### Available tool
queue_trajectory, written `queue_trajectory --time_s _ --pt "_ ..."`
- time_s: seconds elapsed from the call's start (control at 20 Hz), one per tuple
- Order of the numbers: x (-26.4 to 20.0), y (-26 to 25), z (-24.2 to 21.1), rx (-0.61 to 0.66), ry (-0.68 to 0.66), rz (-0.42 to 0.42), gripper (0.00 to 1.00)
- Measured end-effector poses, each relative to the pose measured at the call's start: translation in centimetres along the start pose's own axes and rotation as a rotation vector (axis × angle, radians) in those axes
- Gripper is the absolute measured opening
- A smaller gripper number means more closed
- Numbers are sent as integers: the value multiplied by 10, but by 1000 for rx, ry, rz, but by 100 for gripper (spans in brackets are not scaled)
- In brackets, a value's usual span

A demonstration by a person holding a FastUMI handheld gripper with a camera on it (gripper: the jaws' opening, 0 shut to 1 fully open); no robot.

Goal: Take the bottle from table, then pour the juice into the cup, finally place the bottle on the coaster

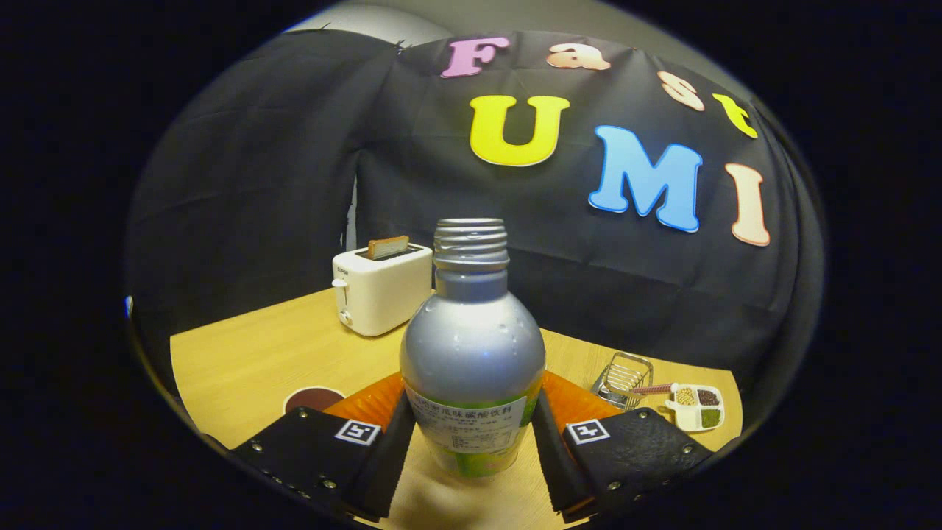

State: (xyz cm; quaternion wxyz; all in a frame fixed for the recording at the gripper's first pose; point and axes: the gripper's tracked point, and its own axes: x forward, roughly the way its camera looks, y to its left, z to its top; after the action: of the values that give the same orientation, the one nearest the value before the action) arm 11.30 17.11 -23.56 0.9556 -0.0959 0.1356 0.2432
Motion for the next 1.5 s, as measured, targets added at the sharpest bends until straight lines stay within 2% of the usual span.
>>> queue_trajectory --time_s 0.15,0.65,1.1,1.5 --pt "2 -16 11 122 -53 5 77" --pt "37 -34 -21 228 -64 25 77" --pt "59 -37 -64 207 -5 -5 77" --pt "64 -38 -76 225 7 -8 77"
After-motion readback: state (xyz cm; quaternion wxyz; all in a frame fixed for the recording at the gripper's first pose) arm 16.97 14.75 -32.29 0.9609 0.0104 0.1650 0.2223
